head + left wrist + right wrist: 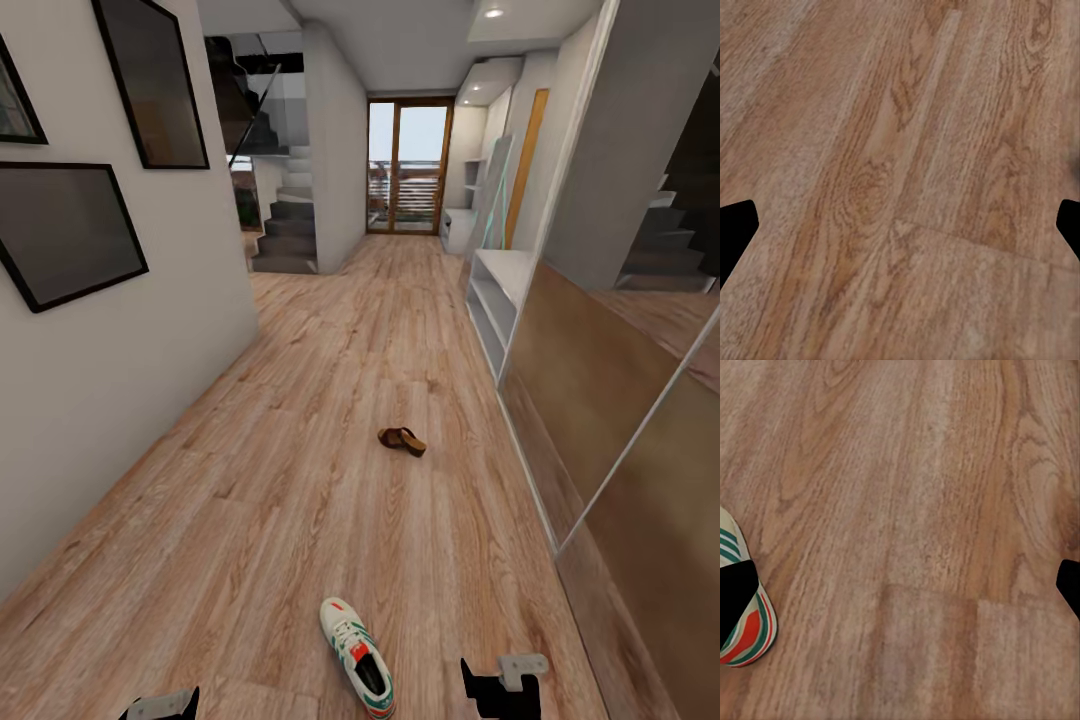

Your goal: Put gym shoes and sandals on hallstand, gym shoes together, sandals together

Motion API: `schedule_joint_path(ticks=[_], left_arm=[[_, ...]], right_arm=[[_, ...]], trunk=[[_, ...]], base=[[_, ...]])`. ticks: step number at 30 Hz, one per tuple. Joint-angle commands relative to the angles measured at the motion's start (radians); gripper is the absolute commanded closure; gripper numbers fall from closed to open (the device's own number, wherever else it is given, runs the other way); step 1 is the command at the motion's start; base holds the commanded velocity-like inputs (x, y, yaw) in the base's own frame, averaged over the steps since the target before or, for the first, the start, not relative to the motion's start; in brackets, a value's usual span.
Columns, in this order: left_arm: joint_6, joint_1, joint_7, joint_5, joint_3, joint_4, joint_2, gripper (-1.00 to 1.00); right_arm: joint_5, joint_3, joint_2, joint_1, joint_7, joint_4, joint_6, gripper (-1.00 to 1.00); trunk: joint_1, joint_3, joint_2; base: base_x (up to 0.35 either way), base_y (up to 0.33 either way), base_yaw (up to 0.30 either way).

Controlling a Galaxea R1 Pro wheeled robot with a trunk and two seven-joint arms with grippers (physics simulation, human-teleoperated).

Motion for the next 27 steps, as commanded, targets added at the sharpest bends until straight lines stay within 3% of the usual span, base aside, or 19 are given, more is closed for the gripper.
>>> schedule_joint_path(ticks=[1,27], left_arm=[[-0.002,-0.001,-0.009,0.007,0.005,0.001,0.0,-1.0],[-0.002,-0.001,-0.009,0.007,0.005,0.0,0.0,-1.0]], right_arm=[[-0.01,0.008,-0.001,-0.001,-0.001,0.0,-0.003,-1.0],[-0.01,0.008,-0.001,-0.001,-0.001,0.0,-0.003,-1.0]], trunk=[[0.0,-0.001,0.0],[0.0,-0.001,0.0]], base=[[0.004,-0.003,0.0],[0.017,-0.102,0.0]])
